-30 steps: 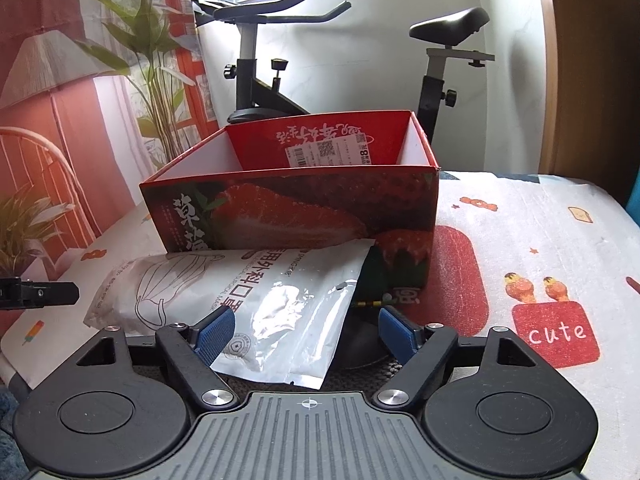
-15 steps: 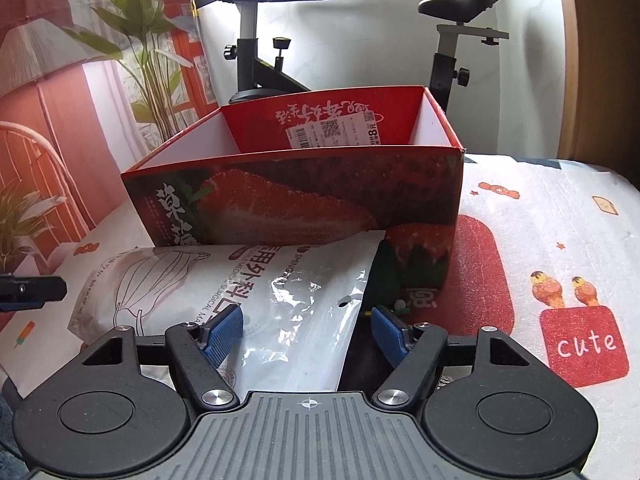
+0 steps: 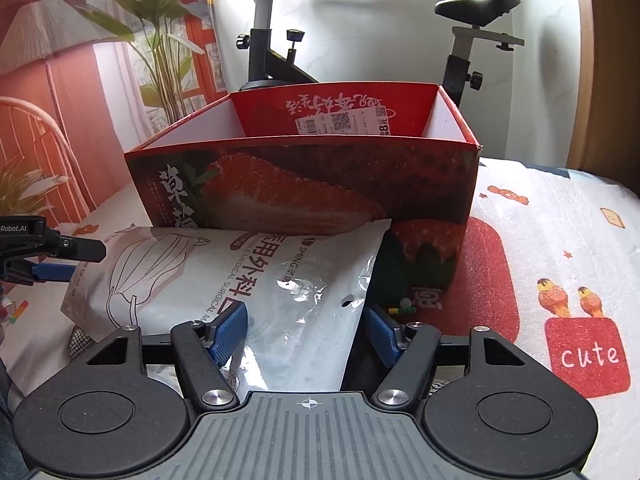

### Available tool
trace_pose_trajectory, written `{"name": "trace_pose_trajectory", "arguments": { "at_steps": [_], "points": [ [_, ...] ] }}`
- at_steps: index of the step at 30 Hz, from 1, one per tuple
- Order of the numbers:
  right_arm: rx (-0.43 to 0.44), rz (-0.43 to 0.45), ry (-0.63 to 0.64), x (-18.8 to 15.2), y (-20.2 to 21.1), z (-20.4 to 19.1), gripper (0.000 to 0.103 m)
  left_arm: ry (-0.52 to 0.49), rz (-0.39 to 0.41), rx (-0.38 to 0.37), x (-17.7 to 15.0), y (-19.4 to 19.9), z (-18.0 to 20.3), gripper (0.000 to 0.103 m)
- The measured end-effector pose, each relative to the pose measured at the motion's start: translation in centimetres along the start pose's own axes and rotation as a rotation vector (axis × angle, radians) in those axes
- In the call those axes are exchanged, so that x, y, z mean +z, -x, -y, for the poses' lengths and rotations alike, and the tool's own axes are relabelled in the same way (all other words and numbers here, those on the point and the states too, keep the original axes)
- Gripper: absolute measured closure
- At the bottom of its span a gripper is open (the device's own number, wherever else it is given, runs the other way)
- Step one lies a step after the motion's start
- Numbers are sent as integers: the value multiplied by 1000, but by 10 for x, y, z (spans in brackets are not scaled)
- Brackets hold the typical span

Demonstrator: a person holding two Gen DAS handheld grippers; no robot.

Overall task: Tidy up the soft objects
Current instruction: 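Move the right tool down to the white surgical-mask bag, then close the right gripper on the edge of the white mask bag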

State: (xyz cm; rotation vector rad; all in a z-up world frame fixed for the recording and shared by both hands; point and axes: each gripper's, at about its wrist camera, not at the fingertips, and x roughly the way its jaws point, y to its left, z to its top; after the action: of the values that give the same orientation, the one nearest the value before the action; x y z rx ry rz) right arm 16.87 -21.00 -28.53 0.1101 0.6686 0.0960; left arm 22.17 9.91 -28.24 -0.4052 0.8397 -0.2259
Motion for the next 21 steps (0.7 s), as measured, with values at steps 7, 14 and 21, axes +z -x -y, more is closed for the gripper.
{"name": "trace_pose_trajectory", "arguments": {
  "at_steps": [7,14,21],
  "points": [
    [-10,1,28,-1,-1,-2,41,124,-25,-69,5,-11,-15,15],
    [-30,3,84,0,0,-10,44,143,-31,-79,11,-22,-13,34],
    [-58,5,120,5,4,-13,66,44,-24,-62,5,-21,3,41]
  ]
}}
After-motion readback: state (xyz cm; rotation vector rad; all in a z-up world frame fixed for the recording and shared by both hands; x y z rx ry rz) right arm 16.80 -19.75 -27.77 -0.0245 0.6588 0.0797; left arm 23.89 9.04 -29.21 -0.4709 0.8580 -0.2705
